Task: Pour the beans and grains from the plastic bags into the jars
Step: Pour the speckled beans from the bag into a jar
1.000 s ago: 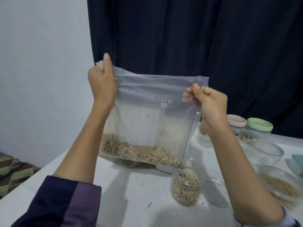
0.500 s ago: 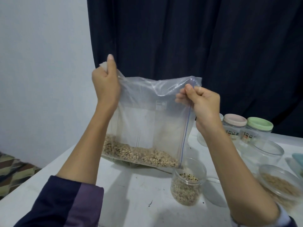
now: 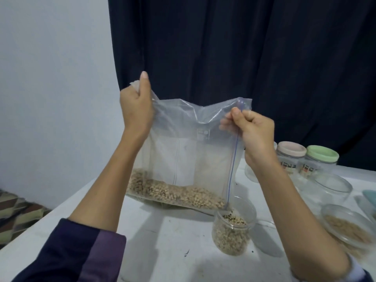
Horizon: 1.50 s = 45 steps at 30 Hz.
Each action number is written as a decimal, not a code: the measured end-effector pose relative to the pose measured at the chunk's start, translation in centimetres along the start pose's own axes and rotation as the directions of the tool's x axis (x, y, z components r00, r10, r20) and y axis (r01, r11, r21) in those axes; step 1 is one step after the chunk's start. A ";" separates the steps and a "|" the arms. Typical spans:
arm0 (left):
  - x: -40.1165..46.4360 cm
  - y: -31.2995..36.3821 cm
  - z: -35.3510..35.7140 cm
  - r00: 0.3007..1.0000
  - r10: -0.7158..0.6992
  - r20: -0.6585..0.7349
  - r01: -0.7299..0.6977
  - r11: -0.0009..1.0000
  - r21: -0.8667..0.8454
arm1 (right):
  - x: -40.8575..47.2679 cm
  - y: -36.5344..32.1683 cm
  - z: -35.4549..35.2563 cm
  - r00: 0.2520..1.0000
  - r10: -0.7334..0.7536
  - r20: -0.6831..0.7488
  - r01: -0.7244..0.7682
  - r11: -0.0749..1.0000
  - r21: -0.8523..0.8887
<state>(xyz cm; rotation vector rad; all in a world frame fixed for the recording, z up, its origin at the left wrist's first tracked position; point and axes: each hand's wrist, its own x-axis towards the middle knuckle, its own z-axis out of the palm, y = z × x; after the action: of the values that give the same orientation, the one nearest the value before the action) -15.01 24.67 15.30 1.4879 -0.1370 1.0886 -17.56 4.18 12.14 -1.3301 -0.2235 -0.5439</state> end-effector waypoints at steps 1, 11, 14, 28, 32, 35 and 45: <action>0.3 0.0 -0.2 1.000 -0.015 -0.024 0.015 1.000 -0.006 | 0.1 -0.2 -0.3 1.000 -0.001 -0.014 0.001 1.000 -0.002; 0.3 -0.2 -0.3 0.999 -0.015 -0.032 0.015 1.000 -0.006 | 0.4 -0.1 -0.7 1.000 -0.016 -0.025 0.017 1.000 0.015; 0.0 0.0 0.1 0.999 0.022 0.026 -0.022 1.000 -0.011 | 0.2 0.2 -0.2 1.000 -0.007 0.000 0.007 0.999 0.032; 0.1 0.4 0.3 1.000 0.023 0.012 -0.023 1.000 -0.018 | 0.4 0.3 -0.7 1.000 -0.015 -0.009 0.016 1.000 0.010; 0.3 0.3 0.0 1.000 -0.007 0.013 0.008 1.000 -0.024 | 0.3 0.2 -0.9 1.000 0.003 0.013 -0.003 1.000 0.014; 0.4 0.4 -0.1 1.000 -0.008 0.001 0.008 1.000 -0.030 | 0.5 0.0 -1.3 1.000 0.006 -0.001 -0.006 1.000 0.018; -0.1 0.5 0.5 1.000 0.021 0.022 -0.021 1.000 -0.014 | 0.2 0.2 -0.9 1.000 0.016 0.011 -0.016 1.000 0.013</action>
<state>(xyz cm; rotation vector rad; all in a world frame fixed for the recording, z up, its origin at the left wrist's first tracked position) -15.13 24.09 15.69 1.4897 -0.1756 1.0866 -17.42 3.32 11.84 -1.3213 -0.2243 -0.5212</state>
